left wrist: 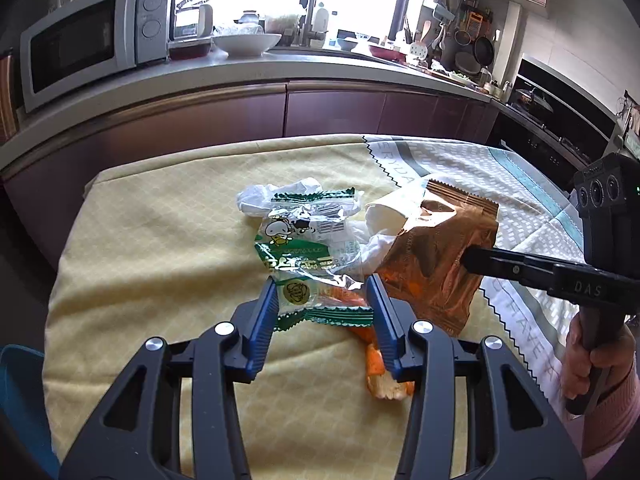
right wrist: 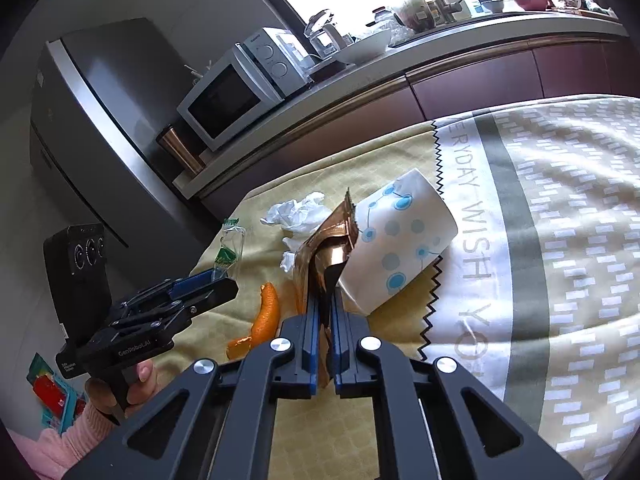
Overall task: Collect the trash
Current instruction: 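Grasp the brown foil wrapper with the right tool while the left grasps the green-printed snack bag, then lift both wrappers and carry them over the blue bin, then open both tools to drop the wrappers into the blue bin, then move both open tools back over the table, then grasp the blue-dotted paper cup with the right tool while the left grasps the orange peel, then carry the cup and orange peel over the blue bin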
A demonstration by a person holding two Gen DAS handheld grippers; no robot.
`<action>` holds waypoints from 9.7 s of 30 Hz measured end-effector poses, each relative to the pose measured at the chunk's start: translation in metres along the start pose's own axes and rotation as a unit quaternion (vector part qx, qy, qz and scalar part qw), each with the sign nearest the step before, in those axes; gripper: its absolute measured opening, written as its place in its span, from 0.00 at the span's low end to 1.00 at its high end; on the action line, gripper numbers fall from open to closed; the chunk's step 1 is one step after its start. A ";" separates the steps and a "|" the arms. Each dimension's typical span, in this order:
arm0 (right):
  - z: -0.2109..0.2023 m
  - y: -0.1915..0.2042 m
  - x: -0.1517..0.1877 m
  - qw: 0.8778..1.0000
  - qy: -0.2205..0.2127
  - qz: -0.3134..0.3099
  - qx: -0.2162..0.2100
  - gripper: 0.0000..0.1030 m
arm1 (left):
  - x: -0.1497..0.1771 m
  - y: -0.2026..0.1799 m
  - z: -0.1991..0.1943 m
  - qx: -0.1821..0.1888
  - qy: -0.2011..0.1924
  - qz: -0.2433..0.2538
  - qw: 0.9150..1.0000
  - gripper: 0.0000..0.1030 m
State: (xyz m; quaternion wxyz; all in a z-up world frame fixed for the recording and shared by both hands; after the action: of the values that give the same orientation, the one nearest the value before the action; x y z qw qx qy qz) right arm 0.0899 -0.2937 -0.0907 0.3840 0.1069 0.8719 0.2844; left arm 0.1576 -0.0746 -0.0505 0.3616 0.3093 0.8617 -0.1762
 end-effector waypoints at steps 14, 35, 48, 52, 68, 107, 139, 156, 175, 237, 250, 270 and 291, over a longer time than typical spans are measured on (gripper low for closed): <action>-0.028 0.026 -0.002 0.999 -0.029 -0.026 -0.019 0.03 | 0.030 0.015 -0.053 -0.006 -0.022 -0.024 0.999 0.43; 0.000 0.095 0.022 0.994 0.011 -0.066 -0.087 0.03 | 0.078 0.048 -0.112 -0.050 -0.035 -0.057 0.997 0.43; 0.024 0.128 0.034 0.989 0.041 -0.089 -0.115 0.03 | 0.101 0.075 -0.141 -0.082 -0.044 -0.088 0.992 0.43; 0.032 0.138 0.036 0.987 0.051 -0.096 -0.123 0.03 | 0.107 0.084 -0.146 -0.092 -0.043 -0.098 0.990 0.43; 0.067 0.184 0.040 0.975 0.085 -0.132 -0.158 0.03 | 0.125 0.118 -0.173 -0.134 -0.052 -0.127 0.981 0.43; 0.159 0.274 0.053 0.952 0.152 -0.175 -0.201 0.03 | 0.151 0.205 -0.195 -0.234 -0.040 -0.183 0.954 0.43; 0.244 0.310 0.079 0.947 0.229 -0.182 -0.137 0.06 | 0.188 0.256 -0.133 -0.232 0.029 -0.243 0.941 0.44; 0.251 0.298 0.081 0.948 0.244 -0.165 -0.124 0.19 | 0.201 0.268 -0.113 -0.229 0.037 -0.272 0.934 0.52; 0.137 0.238 0.042 0.963 0.144 -0.181 -0.140 0.32 | 0.132 0.184 -0.176 -0.173 -0.079 -0.183 0.965 0.60; -0.013 0.007 -0.027 0.975 -0.062 -0.126 0.171 0.77 | 0.044 -0.028 0.003 0.020 0.057 0.004 0.998 0.15; -0.027 0.039 -0.015 0.987 -0.069 -0.118 0.089 0.77 | 0.057 -0.004 -0.050 -0.006 0.014 -0.010 1.000 0.14; 0.024 0.127 0.027 0.985 0.001 -0.171 -0.013 0.77 | 0.087 0.053 -0.127 -0.071 -0.028 -0.070 0.995 0.14; 0.106 0.243 0.049 0.961 0.081 -0.244 -0.105 0.77 | 0.123 0.149 -0.189 -0.171 -0.049 -0.158 0.971 0.14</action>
State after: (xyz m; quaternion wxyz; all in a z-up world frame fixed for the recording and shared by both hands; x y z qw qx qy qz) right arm 0.1258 -0.0323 -0.0376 0.3791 -0.1736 0.8648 0.2798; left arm 0.0912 0.1864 -0.0246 0.4183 0.0936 0.8983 -0.0962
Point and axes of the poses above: each gripper's, at about its wrist camera, not at the fingertips, and z roughly the way its jaws point, y to its left, x to its underside, the point moved 2 cm from there along z, roughly the way its jaws point, and after that the axes turned 4 degrees about z, right-handed, at the moved point
